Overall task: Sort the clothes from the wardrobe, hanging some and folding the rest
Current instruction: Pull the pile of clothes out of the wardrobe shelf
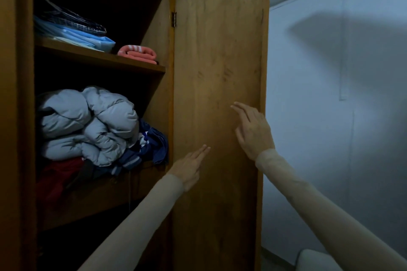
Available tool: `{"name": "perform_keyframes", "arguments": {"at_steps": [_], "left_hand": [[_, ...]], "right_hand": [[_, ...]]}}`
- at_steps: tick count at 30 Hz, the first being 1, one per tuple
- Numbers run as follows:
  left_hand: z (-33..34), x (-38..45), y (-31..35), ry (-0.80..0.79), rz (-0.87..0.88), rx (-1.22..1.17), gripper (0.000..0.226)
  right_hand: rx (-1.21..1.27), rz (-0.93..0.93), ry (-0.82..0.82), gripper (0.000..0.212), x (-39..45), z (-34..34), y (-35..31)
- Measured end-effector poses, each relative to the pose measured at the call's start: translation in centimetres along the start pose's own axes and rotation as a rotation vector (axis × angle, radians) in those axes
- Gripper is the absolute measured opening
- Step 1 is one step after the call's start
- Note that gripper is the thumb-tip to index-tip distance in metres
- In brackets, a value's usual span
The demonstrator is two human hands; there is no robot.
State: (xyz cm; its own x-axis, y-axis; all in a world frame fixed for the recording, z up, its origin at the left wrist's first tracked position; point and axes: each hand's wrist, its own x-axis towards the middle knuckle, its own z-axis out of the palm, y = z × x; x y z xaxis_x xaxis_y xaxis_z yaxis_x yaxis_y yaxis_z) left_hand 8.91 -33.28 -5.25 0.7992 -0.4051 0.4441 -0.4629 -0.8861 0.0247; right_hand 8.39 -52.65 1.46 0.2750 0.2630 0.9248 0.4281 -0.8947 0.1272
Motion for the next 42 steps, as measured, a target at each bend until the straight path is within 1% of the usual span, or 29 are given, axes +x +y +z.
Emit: {"name": "perform_keyframes", "arguments": {"at_steps": [2,8,12,17,22,24,27,29,31,34,38,42], "left_hand": [[-0.2,-0.7,-1.1,-0.005,-0.039,-0.003,0.064],[-1.2,-2.9,-5.8,-0.005,-0.168,0.009,0.058],[-2.7,-4.5,-9.7,0.002,-0.26,0.032,0.054],[-4.6,-5.8,-15.5,0.018,-0.337,0.068,0.057],[-6.7,-6.1,-21.4,0.033,-0.412,0.162,0.06],[-7.5,-5.9,-24.0,0.092,-0.458,0.166,0.058],[-9.0,-5.5,-26.5,0.27,-0.521,0.248,0.053],[-9.9,-5.1,-27.9,0.39,-0.522,0.328,0.048],[-10.8,-4.5,-29.3,0.465,-0.536,0.331,0.044],[-11.9,-3.1,-31.8,0.523,-0.55,0.33,0.044],[-13.9,-0.7,-34.4,0.592,-0.567,0.441,0.036],[-15.9,1.6,-37.3,0.593,-0.647,0.513,0.036]], "right_hand": [[0.051,-0.013,-0.03,0.052,0.1,0.9,-1.3],[0.125,-0.012,-0.143,0.049,1.2,4.3,-5.6],[0.234,-0.041,-0.214,0.05,2.1,7.1,-9.2],[0.366,-0.074,-0.255,0.047,3.8,11.7,-14.2],[0.359,-0.137,-0.3,0.043,6.7,17.4,-18.2],[0.362,-0.143,-0.306,0.042,8.1,19.3,-19.5],[0.393,-0.136,-0.302,0.041,10.0,21.8,-21.1],[0.391,-0.131,-0.296,0.041,11.3,23.5,-21.9],[0.383,-0.112,-0.3,0.042,12.7,25.2,-22.5],[0.406,-0.049,-0.332,0.048,15.4,27.4,-23.3],[0.426,0.032,-0.338,0.059,19.7,29.7,-24.6],[0.513,0.087,-0.353,0.063,24.6,31.9,-25.6]]}}
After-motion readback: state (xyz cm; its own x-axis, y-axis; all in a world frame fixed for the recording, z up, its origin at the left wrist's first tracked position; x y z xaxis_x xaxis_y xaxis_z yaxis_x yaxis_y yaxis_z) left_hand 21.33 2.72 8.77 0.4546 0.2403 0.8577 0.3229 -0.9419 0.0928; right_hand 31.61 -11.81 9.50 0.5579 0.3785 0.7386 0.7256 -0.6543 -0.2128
